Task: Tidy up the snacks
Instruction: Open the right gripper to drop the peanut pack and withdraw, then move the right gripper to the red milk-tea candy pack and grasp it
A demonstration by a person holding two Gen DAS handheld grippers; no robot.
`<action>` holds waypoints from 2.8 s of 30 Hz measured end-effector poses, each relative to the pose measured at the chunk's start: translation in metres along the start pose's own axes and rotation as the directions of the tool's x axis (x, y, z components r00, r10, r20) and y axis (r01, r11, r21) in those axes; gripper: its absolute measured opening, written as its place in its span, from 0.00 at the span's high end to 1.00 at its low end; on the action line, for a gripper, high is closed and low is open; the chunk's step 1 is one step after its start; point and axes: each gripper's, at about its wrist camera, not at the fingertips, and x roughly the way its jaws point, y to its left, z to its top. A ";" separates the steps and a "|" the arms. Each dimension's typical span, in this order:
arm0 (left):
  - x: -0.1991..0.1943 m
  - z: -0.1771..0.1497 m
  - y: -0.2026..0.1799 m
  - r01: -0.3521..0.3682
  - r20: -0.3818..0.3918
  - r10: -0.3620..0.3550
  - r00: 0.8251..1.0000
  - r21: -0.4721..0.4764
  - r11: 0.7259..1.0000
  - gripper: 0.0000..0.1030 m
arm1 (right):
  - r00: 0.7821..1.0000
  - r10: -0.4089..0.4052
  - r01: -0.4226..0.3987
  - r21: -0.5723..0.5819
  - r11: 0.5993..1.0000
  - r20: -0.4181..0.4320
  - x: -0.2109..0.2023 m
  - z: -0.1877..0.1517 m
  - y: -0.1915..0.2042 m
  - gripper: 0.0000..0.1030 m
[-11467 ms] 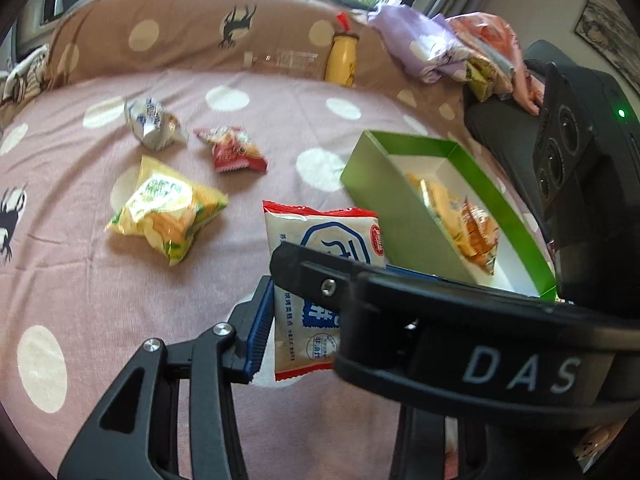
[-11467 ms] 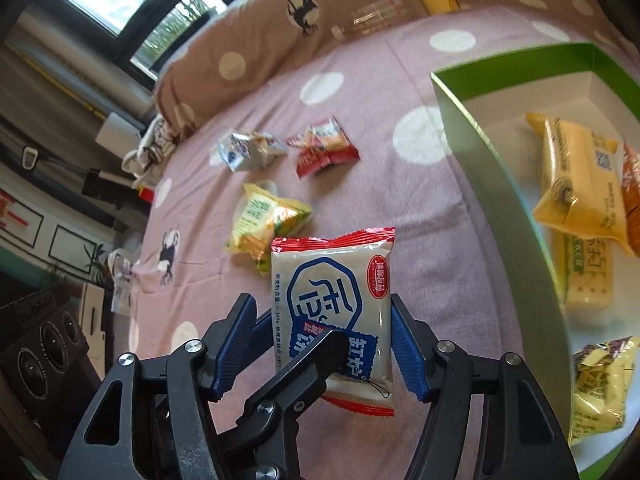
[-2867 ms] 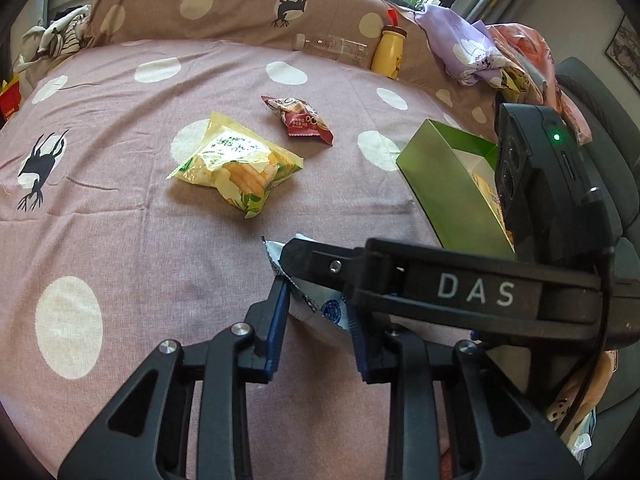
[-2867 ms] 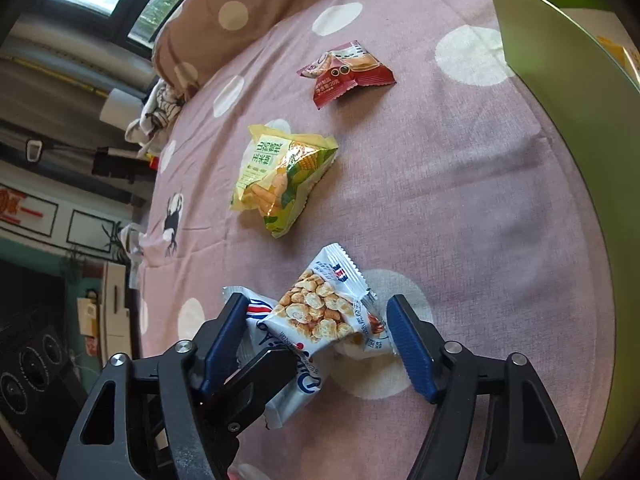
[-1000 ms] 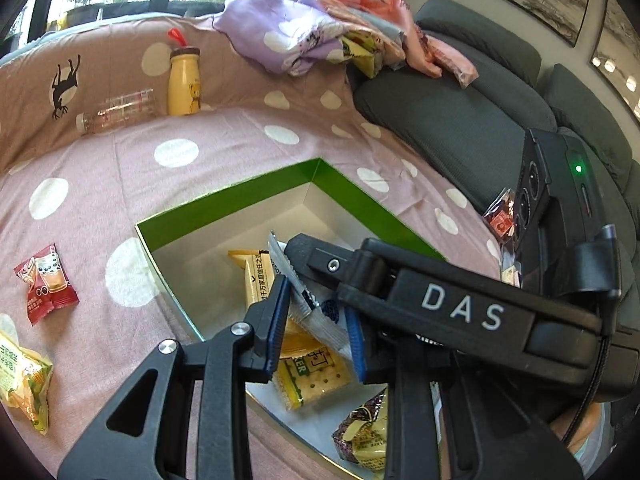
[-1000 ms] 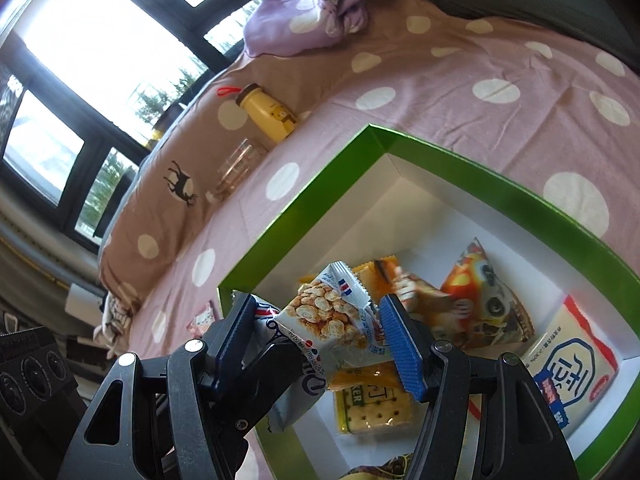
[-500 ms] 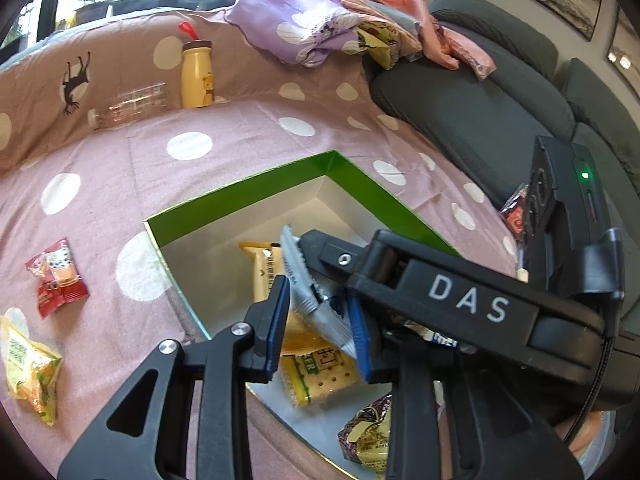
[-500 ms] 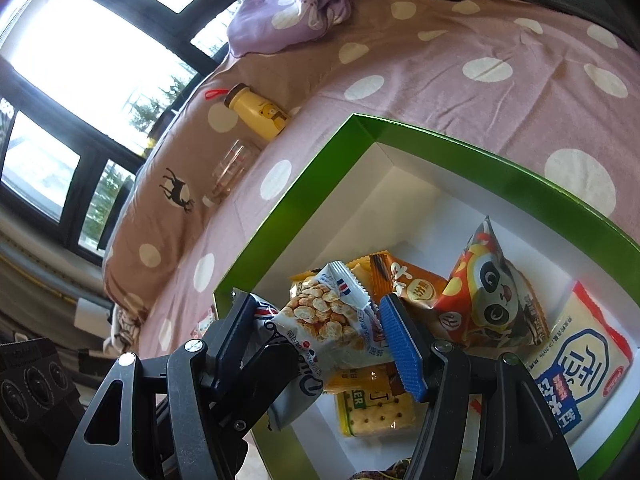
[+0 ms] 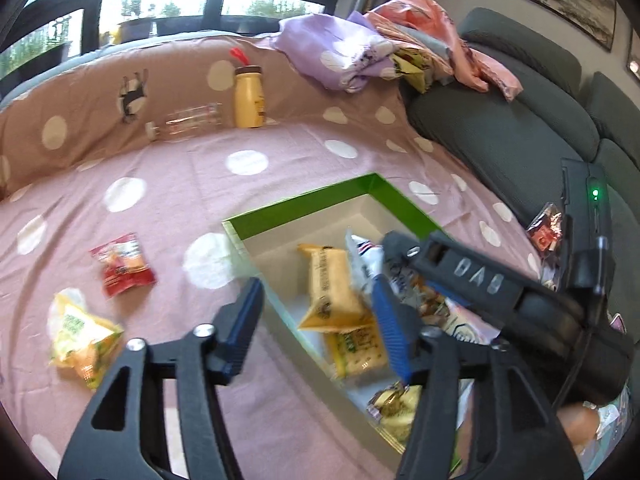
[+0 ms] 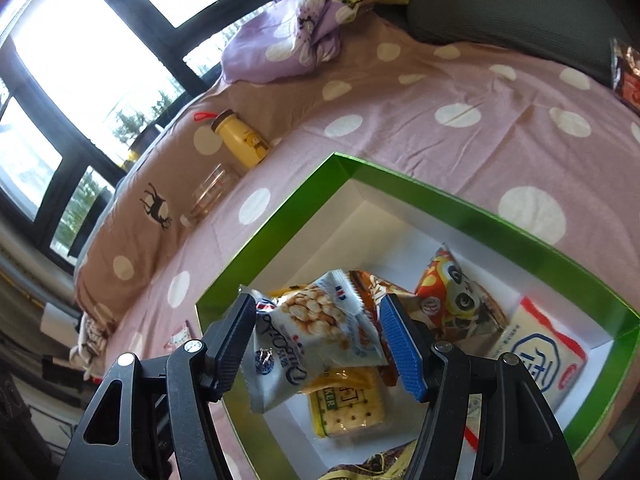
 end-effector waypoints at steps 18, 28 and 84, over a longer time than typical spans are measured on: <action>-0.095 -0.060 0.106 -0.289 0.041 0.310 0.950 -0.268 0.919 0.05 | 0.989 0.133 -0.121 -0.175 0.977 0.057 -0.024 -0.032 0.069 0.17; -0.110 -0.088 0.160 -0.346 0.001 0.384 0.923 -0.434 0.832 0.05 | 0.993 0.120 -0.109 -0.349 0.931 0.009 -0.017 -0.067 0.105 0.13; -0.085 -0.103 0.191 -0.346 -0.144 0.316 0.938 -0.472 0.811 0.06 | 0.867 -0.098 -0.180 -0.491 0.852 -0.488 0.064 -0.155 0.143 0.48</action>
